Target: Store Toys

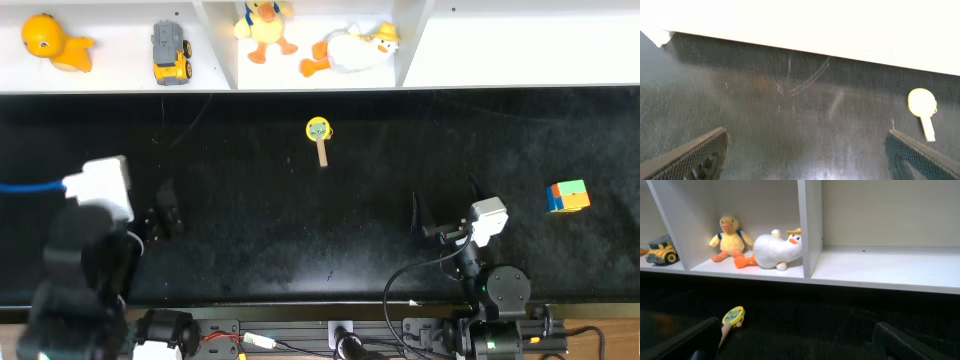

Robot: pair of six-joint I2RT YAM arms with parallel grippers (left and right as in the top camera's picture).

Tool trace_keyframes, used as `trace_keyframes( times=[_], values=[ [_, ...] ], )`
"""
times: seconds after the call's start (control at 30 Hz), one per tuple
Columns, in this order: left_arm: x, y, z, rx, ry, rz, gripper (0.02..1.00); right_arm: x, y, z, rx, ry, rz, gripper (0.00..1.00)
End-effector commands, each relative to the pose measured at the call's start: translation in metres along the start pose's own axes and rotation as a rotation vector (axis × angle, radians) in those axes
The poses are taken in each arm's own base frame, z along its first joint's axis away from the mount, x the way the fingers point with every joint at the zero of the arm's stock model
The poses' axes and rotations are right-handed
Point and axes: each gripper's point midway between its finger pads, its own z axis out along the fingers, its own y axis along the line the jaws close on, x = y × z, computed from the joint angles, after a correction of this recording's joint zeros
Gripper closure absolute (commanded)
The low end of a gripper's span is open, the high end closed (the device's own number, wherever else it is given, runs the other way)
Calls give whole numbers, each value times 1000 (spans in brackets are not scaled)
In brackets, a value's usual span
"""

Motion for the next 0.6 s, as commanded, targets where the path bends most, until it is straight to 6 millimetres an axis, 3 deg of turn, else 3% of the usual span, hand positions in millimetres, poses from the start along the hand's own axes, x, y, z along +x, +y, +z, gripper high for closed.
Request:
trace_keyframes(
  times=[0.03,0.3,0.6],
  values=[
    [22,17,13,-30,-122,-78,23,3,1,0,-7,-1,3,7],
    [53,10,37,73,-342,-116,20,3,1,0,-7,-1,3,7],
    [57,9,58,97,-478,-132,20,3,1,0,-7,-1,3,7]
  ],
)
